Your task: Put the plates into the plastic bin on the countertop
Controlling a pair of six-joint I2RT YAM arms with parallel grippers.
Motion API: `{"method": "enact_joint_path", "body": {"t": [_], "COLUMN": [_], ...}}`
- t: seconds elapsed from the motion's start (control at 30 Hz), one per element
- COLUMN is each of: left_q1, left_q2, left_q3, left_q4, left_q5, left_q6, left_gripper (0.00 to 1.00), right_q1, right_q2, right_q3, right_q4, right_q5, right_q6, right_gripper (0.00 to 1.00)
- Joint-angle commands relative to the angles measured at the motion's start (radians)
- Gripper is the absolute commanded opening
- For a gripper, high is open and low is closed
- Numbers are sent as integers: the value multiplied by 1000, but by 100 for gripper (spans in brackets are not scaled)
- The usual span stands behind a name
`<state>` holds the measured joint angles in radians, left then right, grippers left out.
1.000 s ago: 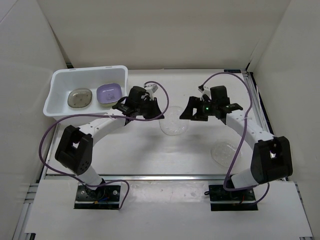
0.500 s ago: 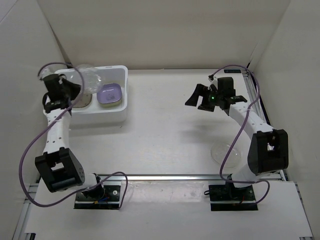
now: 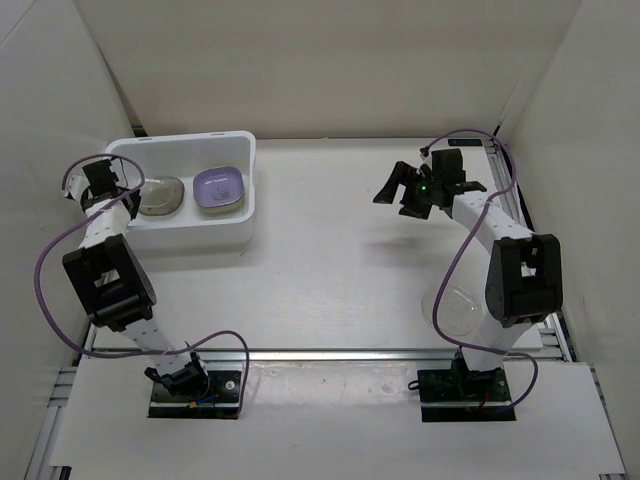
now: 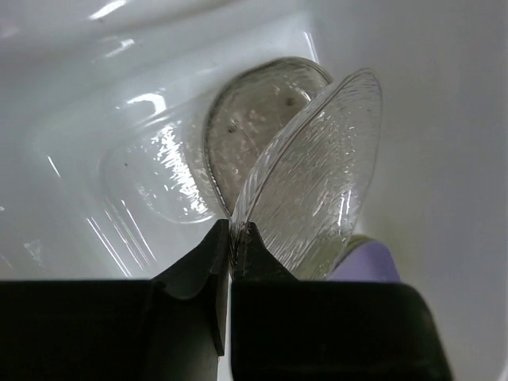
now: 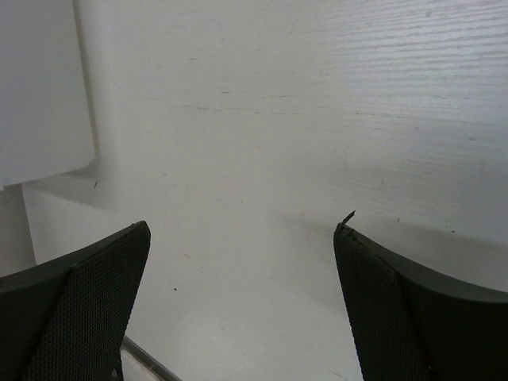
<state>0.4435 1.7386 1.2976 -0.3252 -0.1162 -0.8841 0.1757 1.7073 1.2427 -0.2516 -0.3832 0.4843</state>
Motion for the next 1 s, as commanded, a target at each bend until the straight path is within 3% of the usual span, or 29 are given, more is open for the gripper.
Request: {"method": "enact_joint_path", "body": {"t": [0.0,0.13,0.47,0.5,0.57,0.6,0.7,0.9,0.97], "left_q1": [1,1,4,4,1,4,-5,-63,-90], "left_q2": [7,99,145,139,109,96,56,-2,-11], "left_q3": [71,127,193,193,190,190,203,244,276], "left_q4": [-6,-28,-117,-129,-129,-129,-127,-129,-129], "left_q5": [-99,-68,-59,-63,-77,-76,-79,-59,-11], "left_q6": [-42,-45,-81,-85,-85,-85,-66,55,108], "left_gripper": [10,10,30,45,61,76,99,99,99], "right_q1": [-16,-28,-44,-47,-65,-71,-108,-228,-264], "right_q2": [14,15,-81,-93,-139,-152,-216,-285,-314], "right_q3": [47,52,12,6,-15,-29,-57,-118,-181], "right_q4": [9,6,-92,-104,-159,-205,-282,-576,-644], "right_q5": [41,61,161,168,202,216,297,542,552], "right_q6": [17,28,19,22,31,34,77,224,264], "right_gripper": [99,99,99,99,99,99,99,99,99]}}
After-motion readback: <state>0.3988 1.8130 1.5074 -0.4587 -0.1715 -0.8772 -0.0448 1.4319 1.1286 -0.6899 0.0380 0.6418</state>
